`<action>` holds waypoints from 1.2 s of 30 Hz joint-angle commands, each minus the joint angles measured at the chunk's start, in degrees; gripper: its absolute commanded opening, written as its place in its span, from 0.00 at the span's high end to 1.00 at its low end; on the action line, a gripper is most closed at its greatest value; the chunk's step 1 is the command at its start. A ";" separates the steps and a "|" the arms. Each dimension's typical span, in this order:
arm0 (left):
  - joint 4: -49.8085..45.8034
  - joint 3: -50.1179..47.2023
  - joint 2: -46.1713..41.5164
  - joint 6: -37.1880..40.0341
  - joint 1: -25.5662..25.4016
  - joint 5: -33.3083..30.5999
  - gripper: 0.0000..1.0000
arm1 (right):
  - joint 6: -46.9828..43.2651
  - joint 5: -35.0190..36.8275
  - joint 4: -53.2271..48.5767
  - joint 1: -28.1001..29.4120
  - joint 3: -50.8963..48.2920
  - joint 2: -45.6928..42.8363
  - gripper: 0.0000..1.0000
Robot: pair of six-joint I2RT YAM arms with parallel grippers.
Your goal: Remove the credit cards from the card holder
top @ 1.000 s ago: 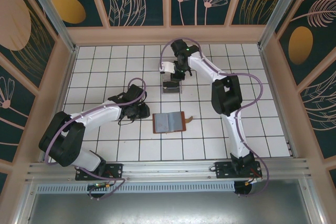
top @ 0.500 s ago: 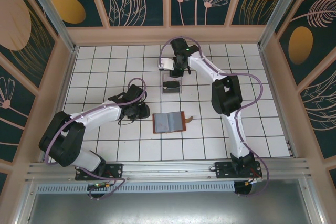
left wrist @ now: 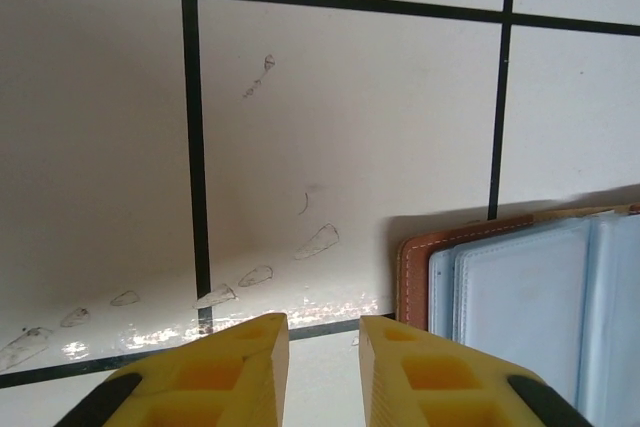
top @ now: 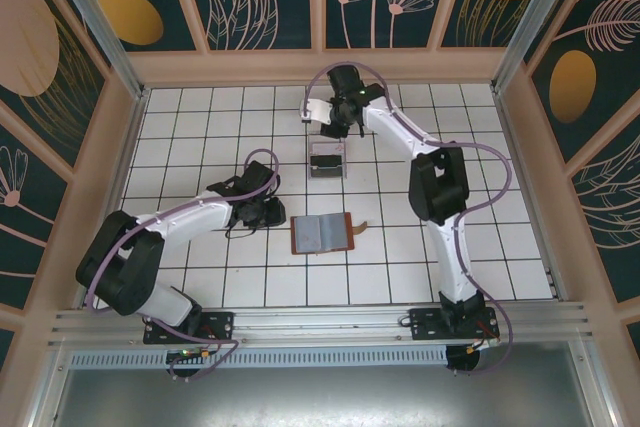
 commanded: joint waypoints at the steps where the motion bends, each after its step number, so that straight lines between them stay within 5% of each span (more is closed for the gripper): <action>1: 0.25 1.06 1.99 0.94 0.33 2.31 0.75 | 6.01 1.43 5.84 -0.56 -4.44 -6.42 0.75; 19: 2.45 2.79 9.70 2.94 0.30 7.87 0.78 | 31.87 7.95 18.66 6.64 -36.45 -30.30 0.75; 36: 1.45 4.91 8.72 3.63 0.15 6.79 0.79 | 72.74 11.75 23.33 13.97 -55.92 -45.48 0.82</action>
